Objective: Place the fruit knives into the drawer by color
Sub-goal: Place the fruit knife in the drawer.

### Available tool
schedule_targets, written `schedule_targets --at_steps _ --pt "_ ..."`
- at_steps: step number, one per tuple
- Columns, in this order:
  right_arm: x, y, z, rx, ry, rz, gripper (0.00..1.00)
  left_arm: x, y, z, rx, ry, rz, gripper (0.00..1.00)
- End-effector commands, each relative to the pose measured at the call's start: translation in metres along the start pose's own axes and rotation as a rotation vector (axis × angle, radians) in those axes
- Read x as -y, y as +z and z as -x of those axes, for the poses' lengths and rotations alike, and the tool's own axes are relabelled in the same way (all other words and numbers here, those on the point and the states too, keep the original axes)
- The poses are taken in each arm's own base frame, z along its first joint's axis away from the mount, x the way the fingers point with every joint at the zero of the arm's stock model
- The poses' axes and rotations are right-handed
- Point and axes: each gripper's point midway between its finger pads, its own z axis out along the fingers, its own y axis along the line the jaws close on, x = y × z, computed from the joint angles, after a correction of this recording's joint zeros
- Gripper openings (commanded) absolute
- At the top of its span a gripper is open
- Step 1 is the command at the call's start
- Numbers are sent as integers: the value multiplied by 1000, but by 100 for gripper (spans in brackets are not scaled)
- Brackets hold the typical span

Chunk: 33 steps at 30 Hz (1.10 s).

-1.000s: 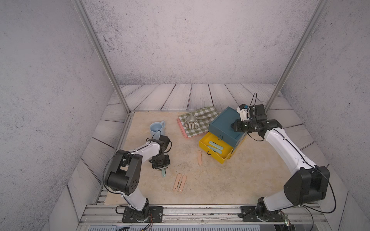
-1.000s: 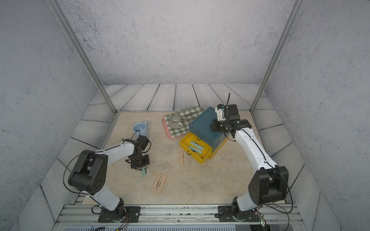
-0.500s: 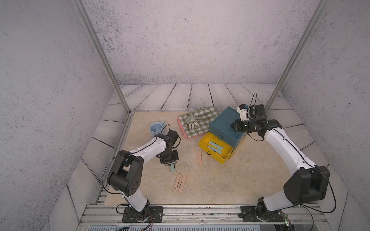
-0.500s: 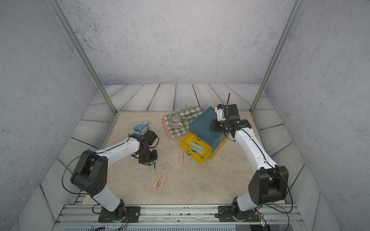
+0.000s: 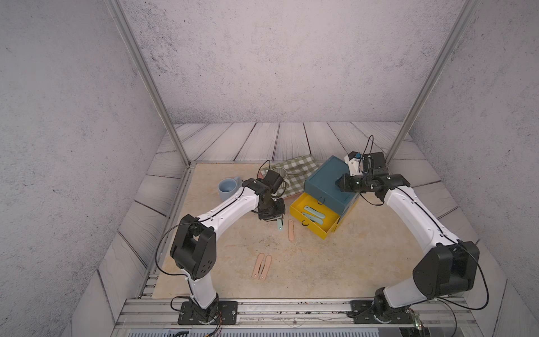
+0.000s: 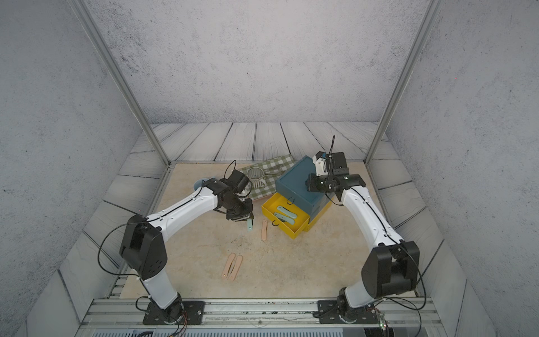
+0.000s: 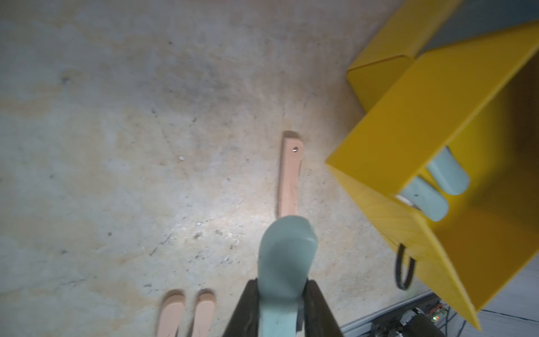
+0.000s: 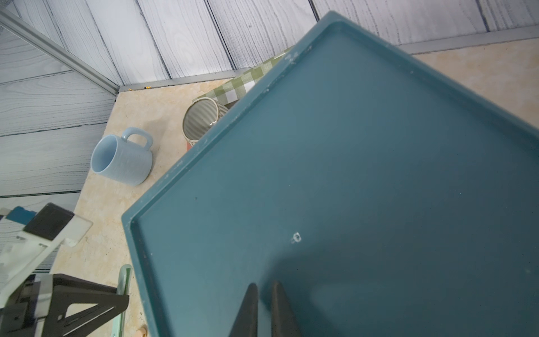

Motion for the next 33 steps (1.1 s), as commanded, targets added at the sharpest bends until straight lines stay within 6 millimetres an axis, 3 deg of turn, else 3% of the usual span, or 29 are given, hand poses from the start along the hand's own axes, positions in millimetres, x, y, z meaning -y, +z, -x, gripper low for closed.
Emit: schedule_targets --at_steps 1,7,13,33 --pt "52 26 -142 -536 162 -191 13 32 -6 1 -2 -11 -92 15" --pt "52 27 -143 -539 163 -188 14 78 -11 8 22 -33 -231 14" --pt "52 26 -142 -539 156 -192 13 114 -1 11 13 -46 -297 13" --pt "52 27 -147 -548 157 -189 13 134 28 19 -2 -84 -325 12"
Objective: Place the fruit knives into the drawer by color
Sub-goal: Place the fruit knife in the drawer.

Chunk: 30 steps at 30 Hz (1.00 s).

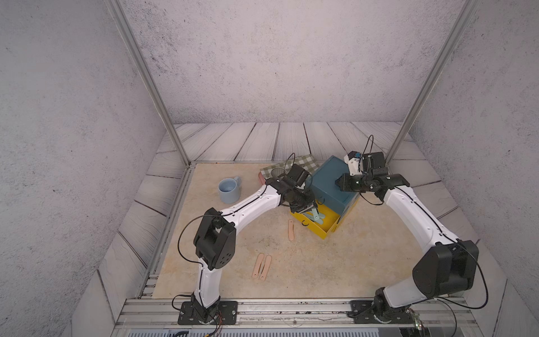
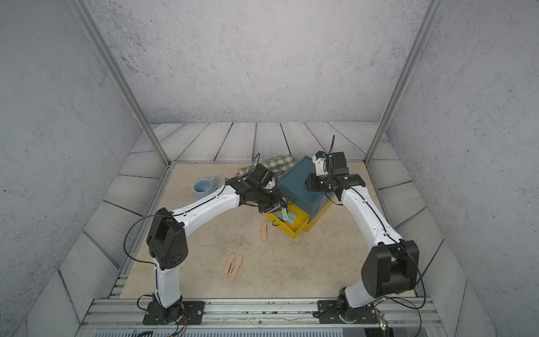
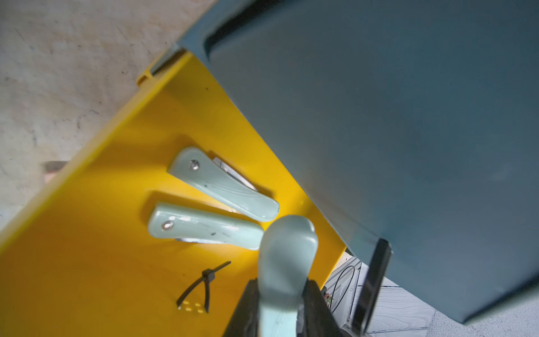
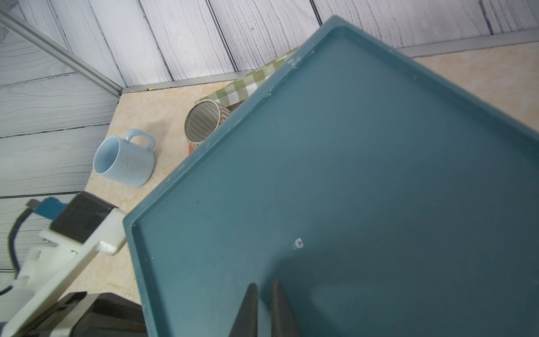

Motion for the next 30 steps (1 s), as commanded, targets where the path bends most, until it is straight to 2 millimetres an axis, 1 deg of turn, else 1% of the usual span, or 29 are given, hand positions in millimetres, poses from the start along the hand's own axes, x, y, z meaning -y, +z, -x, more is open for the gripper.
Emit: schedule_targets --at_steps 1,24,28,30 --pt "53 24 -149 -552 161 -199 14 4 6 2 -3 -1 -9 12" --pt "55 26 -152 -560 159 -199 14 0 36 11 -26 -19 1 13" --pt "55 26 -152 -559 159 -198 13 0 38 12 -28 -19 0 14" --pt "55 26 -152 -560 158 -198 14 2 38 12 -28 -16 -4 17"
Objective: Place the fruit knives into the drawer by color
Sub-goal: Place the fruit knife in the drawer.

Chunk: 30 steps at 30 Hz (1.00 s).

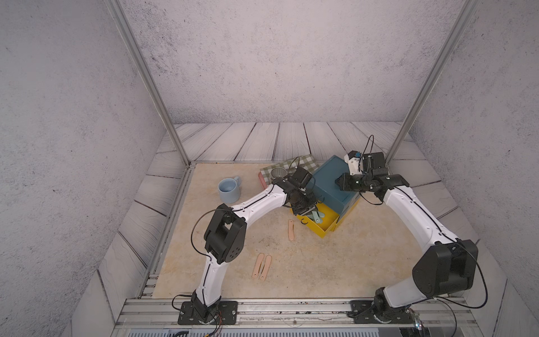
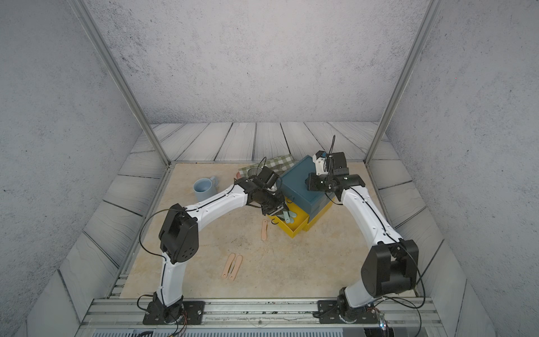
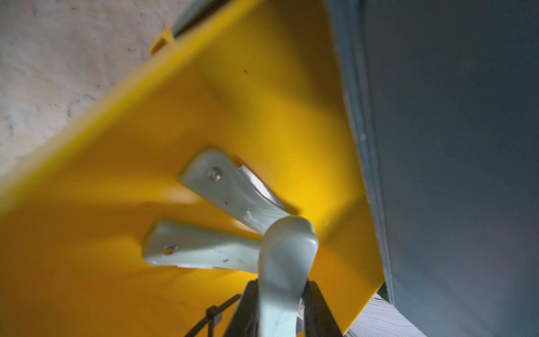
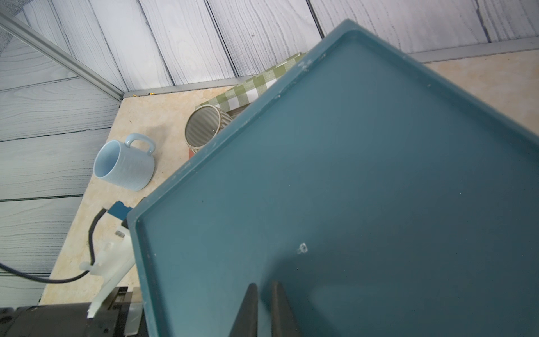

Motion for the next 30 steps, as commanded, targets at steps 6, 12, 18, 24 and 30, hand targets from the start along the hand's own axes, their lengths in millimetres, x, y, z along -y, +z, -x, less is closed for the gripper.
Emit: schedule_targets --at_steps 6,12,18,24,30 --pt "54 21 -156 -577 167 -203 13 21 4 9 18 69 -67 29" --pt "55 21 -158 -581 168 -206 13 27 -3 8 22 78 -82 35" --pt "55 20 -157 -579 165 -207 13 34 -10 6 24 89 -101 37" --pt "56 21 -159 -586 163 -212 14 48 -29 3 42 115 -137 37" --pt "56 22 -158 -583 163 -213 13 63 -58 -8 68 163 -166 33"
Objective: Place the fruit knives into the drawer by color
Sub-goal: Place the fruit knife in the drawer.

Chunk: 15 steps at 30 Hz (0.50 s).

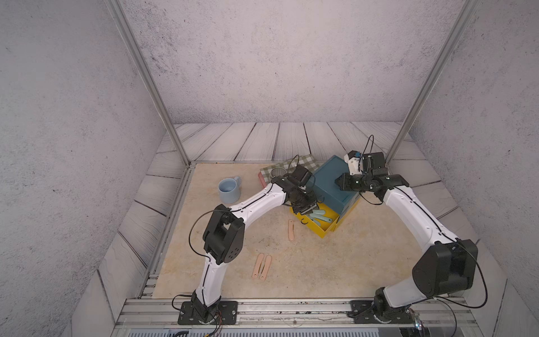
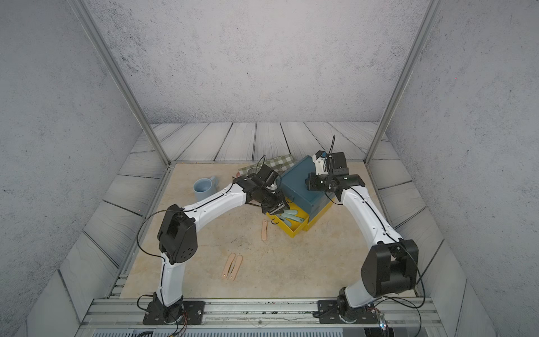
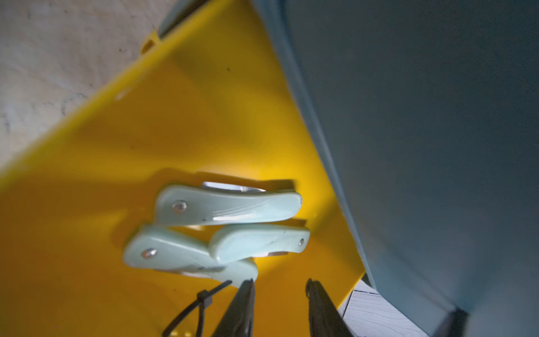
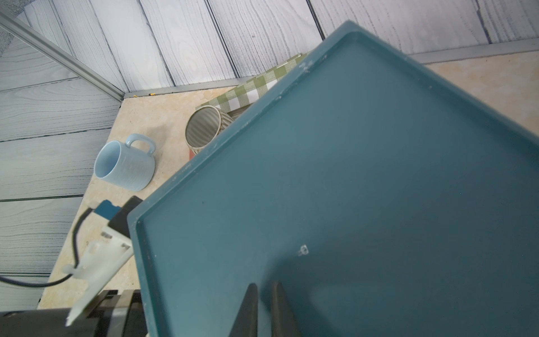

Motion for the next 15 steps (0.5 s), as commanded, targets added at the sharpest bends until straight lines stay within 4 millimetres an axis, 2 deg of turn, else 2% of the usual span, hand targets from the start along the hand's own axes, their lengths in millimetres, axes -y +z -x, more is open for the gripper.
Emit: schedule_targets --at_steps 1,5,8,10,13,15 --pt "56 21 -158 -583 163 -214 13 52 -46 -4 69 145 -134 32" --pt "56 20 -157 -583 162 -217 13 62 -74 -9 115 191 -142 26" --pt "56 20 -156 -583 163 -218 13 58 -92 -12 145 220 -116 18" --pt "56 20 -157 -582 164 -215 13 48 -95 -18 144 229 -90 10" --pt "56 20 -157 -584 166 -217 11 26 -88 -28 126 217 -59 0" --pt "56 21 -156 -582 166 -215 8 10 -80 -34 116 198 -48 0"
